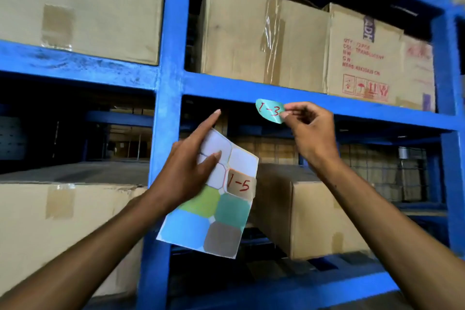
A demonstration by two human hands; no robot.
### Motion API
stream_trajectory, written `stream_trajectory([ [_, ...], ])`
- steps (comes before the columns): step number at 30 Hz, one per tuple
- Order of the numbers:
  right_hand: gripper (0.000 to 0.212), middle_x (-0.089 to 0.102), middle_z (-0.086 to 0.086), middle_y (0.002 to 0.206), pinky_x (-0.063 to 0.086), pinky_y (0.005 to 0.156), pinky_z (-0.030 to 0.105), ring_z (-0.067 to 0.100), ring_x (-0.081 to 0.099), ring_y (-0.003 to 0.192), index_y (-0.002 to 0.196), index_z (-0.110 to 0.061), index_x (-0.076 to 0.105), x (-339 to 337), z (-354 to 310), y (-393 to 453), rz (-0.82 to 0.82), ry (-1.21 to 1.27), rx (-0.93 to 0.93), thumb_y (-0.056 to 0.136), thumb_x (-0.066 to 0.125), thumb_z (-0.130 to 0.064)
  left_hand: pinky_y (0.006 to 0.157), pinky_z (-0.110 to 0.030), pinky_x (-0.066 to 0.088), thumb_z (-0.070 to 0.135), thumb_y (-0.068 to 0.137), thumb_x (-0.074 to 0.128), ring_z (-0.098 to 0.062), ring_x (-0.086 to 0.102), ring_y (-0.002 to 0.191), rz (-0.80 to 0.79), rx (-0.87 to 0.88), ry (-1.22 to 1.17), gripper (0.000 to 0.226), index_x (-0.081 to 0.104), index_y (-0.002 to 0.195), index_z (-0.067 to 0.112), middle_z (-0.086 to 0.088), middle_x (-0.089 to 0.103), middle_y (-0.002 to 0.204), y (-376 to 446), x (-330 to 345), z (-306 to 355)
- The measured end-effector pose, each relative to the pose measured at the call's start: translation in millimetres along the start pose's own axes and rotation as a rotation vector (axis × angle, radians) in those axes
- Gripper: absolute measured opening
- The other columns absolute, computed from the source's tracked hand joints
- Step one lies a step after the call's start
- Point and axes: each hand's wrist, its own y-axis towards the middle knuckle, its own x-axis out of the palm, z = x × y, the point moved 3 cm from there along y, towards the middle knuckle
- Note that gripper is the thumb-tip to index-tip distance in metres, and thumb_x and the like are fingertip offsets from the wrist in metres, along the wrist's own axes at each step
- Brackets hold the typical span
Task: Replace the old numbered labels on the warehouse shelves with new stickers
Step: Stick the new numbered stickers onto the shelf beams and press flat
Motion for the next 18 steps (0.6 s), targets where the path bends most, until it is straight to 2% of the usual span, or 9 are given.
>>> stream_trajectory([
  [2, 0.012, 0.065, 0.008, 0.087, 0.047, 0.063, 0.005, 0.004, 0.057, 0.073, 0.094, -0.004, 0.066, -2.9, 10.0, 22.7, -0.008, -0.024, -0.023, 0.083, 0.063, 0.0, 0.087, -0.028, 0.044, 0.025, 0.084, 0.054, -0.019, 0.06, 0.098, -0.035, 0.032, 0.067, 0.072, 0.019, 0.144, 0.044, 0.008, 0.059, 0.123, 18.0, 10.3, 2.0],
  [3, 0.011, 0.065, 0.007, 0.085, 0.046, 0.062, 0.005, 0.003, 0.055, 0.071, 0.091, -0.004, 0.067, -4.9, 15.0, 34.9, -0.013, -0.044, -0.043, 0.082, 0.062, 0.001, 0.083, -0.023, 0.042, 0.023, 0.084, 0.054, -0.012, 0.061, 0.09, -0.053, 0.043, 0.101, 0.074, 0.016, 0.144, 0.045, 0.0, 0.064, 0.117, 28.0, 17.4, 3.7],
  [4, 0.012, 0.064, 0.006, 0.083, 0.044, 0.061, 0.004, 0.003, 0.054, 0.069, 0.088, -0.006, 0.067, -6.2, 19.5, 45.6, -0.017, -0.067, -0.069, 0.082, 0.062, 0.002, 0.073, -0.017, 0.039, 0.019, 0.085, 0.055, -0.002, 0.057, 0.073, -0.075, 0.051, 0.13, 0.077, 0.014, 0.145, 0.044, -0.007, 0.067, 0.1, 37.2, 24.4, 6.3],
  [5, 0.013, 0.065, 0.007, 0.082, 0.042, 0.061, 0.002, 0.002, 0.054, 0.068, 0.086, -0.008, 0.067, -7.5, 24.3, 54.9, -0.019, -0.089, -0.093, 0.081, 0.061, 0.002, 0.062, -0.016, 0.036, 0.013, 0.085, 0.056, -0.002, 0.051, 0.058, -0.098, 0.055, 0.149, 0.079, 0.013, 0.145, 0.041, -0.009, 0.063, 0.08, 45.1, 31.5, 9.0],
  [6, 0.014, 0.065, 0.006, 0.082, 0.04, 0.061, 0.001, 0.003, 0.054, 0.067, 0.085, -0.009, 0.067, -10.0, 28.9, 65.4, -0.018, -0.107, -0.114, 0.08, 0.061, 0.003, 0.057, -0.021, 0.032, 0.008, 0.085, 0.056, -0.008, 0.047, 0.053, -0.116, 0.06, 0.168, 0.081, 0.012, 0.146, 0.038, -0.005, 0.053, 0.065, 55.3, 39.6, 12.9],
  [8, 0.012, 0.066, 0.004, 0.084, 0.038, 0.06, -0.001, 0.007, 0.057, 0.071, 0.086, -0.006, 0.068, -14.3, 36.9, 80.5, -0.019, -0.148, -0.15, 0.08, 0.061, 0.002, 0.057, -0.03, 0.033, 0.006, 0.086, 0.056, -0.019, 0.039, 0.052, -0.131, 0.073, 0.228, 0.083, 0.009, 0.148, 0.036, 0.002, 0.036, 0.052, 71.4, 52.3, 19.7],
  [11, 0.012, 0.069, 0.003, 0.086, 0.04, 0.064, 0.003, 0.012, 0.061, 0.078, 0.087, -0.007, 0.069, -20.8, 51.1, 98.2, -0.034, -0.188, -0.19, 0.08, 0.062, 0.0, 0.069, -0.042, 0.047, 0.009, 0.087, 0.055, -0.034, 0.04, 0.058, -0.174, 0.084, 0.336, 0.085, 0.002, 0.147, 0.038, 0.003, 0.029, 0.049, 92.3, 71.8, 25.5],
  [14, 0.013, 0.069, 0.001, 0.086, 0.047, 0.073, 0.02, 0.014, 0.064, 0.082, 0.087, -0.01, 0.069, -25.9, 66.9, 109.2, -0.047, -0.205, -0.188, 0.079, 0.063, -0.002, 0.075, -0.048, 0.049, 0.012, 0.088, 0.053, -0.044, 0.046, 0.067, -0.226, 0.066, 0.402, 0.087, -0.004, 0.146, 0.042, 0.0, 0.035, 0.052, 109.4, 91.5, 29.7],
  [18, 0.012, 0.069, 0.002, 0.086, 0.045, 0.069, 0.014, 0.013, 0.063, 0.081, 0.087, -0.008, 0.07, -31.6, 78.6, 115.8, -0.056, -0.188, -0.2, 0.079, 0.063, -0.001, 0.073, -0.048, 0.049, 0.012, 0.087, 0.052, -0.044, 0.052, 0.071, -0.266, 0.033, 0.448, 0.09, -0.009, 0.142, 0.049, -0.005, 0.041, 0.057, 129.5, 112.4, 31.7],
])
